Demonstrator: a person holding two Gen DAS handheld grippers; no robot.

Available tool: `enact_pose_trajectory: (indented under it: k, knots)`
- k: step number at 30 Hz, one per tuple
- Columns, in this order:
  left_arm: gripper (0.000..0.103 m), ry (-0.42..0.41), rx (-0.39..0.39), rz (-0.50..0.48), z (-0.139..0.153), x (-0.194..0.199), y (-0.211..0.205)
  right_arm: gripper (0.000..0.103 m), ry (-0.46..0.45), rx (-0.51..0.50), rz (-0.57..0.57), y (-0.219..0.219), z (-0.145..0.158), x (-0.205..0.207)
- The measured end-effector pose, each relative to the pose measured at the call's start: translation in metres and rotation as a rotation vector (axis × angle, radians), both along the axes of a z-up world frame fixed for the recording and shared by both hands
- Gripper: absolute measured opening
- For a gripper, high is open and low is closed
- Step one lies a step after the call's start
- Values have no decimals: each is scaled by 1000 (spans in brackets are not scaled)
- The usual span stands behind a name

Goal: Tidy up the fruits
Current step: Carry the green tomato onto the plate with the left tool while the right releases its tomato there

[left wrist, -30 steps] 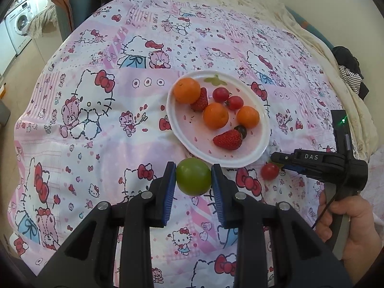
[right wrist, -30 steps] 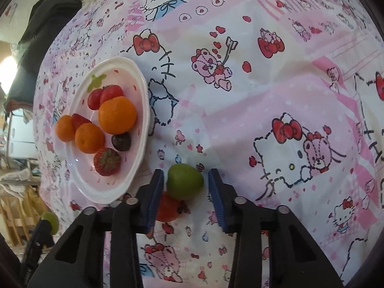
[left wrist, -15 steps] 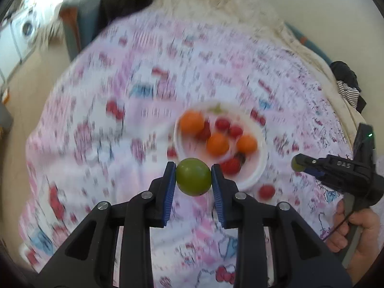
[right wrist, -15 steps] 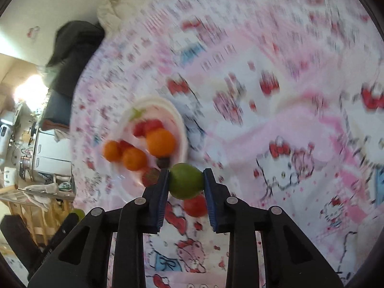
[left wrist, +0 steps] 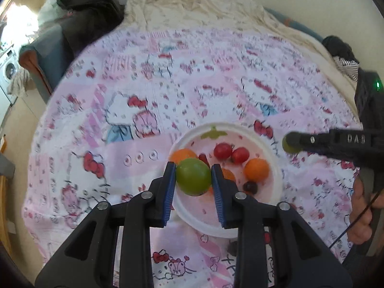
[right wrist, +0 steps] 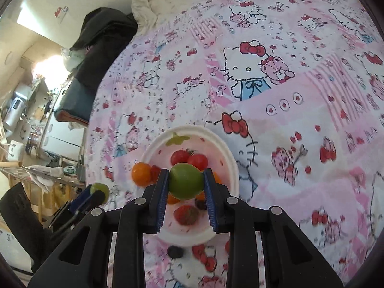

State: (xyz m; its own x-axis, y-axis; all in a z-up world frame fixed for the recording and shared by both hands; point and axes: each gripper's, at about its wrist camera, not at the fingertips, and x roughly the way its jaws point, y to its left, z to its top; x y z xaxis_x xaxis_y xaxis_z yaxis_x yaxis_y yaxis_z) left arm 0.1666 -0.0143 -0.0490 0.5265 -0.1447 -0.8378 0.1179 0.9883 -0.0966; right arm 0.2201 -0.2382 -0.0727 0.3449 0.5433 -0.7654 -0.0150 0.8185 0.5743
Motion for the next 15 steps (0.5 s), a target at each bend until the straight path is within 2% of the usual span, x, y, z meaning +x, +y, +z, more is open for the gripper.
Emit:
enact_pose_trajectory:
  k: [2, 6, 10, 15]
  knots:
    - [26, 40, -15, -9, -15, 5, -2, 30, 14, 1, -4, 0, -10, 6]
    - [26, 64, 7, -46, -36, 4, -13, 30, 45, 1, -13, 3, -33, 19]
    - [27, 73, 15, -64, -44, 3, -20, 30, 62, -24, -1, 8, -44, 24]
    - [27, 78, 40, -43, -54, 7, -23, 30, 70, -32, -7, 8, -50, 27]
